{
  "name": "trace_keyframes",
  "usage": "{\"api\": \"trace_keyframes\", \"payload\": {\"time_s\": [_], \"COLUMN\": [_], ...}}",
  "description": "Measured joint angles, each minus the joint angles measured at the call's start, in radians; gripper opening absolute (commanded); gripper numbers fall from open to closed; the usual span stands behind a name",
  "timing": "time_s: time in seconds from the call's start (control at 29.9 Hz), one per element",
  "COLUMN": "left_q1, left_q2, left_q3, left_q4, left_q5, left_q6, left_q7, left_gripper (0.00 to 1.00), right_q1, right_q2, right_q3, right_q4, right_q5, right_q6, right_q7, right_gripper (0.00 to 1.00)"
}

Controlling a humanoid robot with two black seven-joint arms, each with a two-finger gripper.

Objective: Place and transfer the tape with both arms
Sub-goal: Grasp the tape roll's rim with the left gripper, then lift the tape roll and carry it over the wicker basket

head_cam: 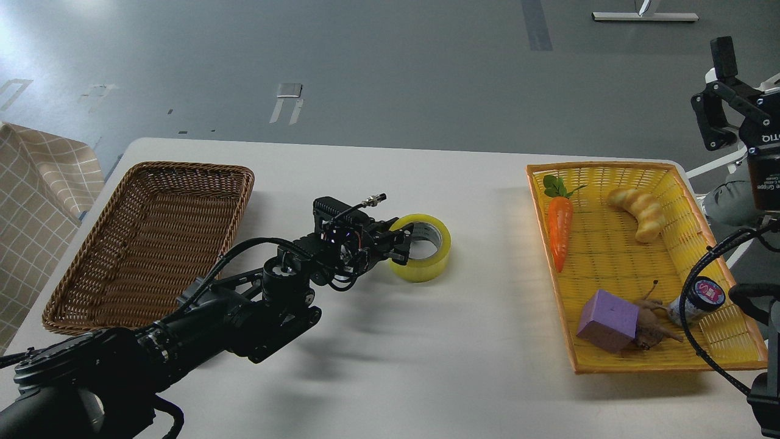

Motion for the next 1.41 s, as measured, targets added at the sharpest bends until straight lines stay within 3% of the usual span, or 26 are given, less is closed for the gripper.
{"api": "trace_keyframes", "payload": {"time_s": [0.37, 0.57, 0.94, 1.1, 1.31, 1.41], "left_q1": [-0.026, -0.061, -0.108, -0.111, -0.093, -0.071], "left_q2": [0.007, 0.069, 0.367, 0.508, 0.676, 0.739], "left_q3": [-0.004, -0.007, -0.007, -0.007, -0.007, -0.001], "left_q4": [-0.035, -0.097, -0.255, -0.274, -0.303, -0.304], "left_q5": [-0.066, -0.096, -0.126, -0.147, -0.152, -0.153], "left_q6": [-0.001, 0.001, 0.002, 0.007, 0.029, 0.056], "left_q7": [0.004, -0.002, -0.046, -0.113, -0.142, -0.18], "left_gripper": [0.02, 0.02, 0.03, 0.03, 0.03, 0.03], "right_q1": [-0.018, -0.019, -0.017, -0.018, -0.024, -0.032], "right_q2": [0.001, 0.001, 0.003, 0.003, 0.004, 0.004], "right_q3": [0.0, 0.0, -0.001, -0.002, -0.006, -0.006], "right_q4": [-0.001, 0.002, -0.001, -0.005, 0.0, 0.002], "right_q5": [0.0, 0.0, 0.0, 0.0, 0.0, 0.0], "right_q6": [0.0, 0.0, 0.0, 0.0, 0.002, 0.002], "right_q7": [0.0, 0.0, 0.0, 0.0, 0.0, 0.0], "right_gripper": [1.0, 1.0, 1.0, 1.0, 1.0, 1.0]}}
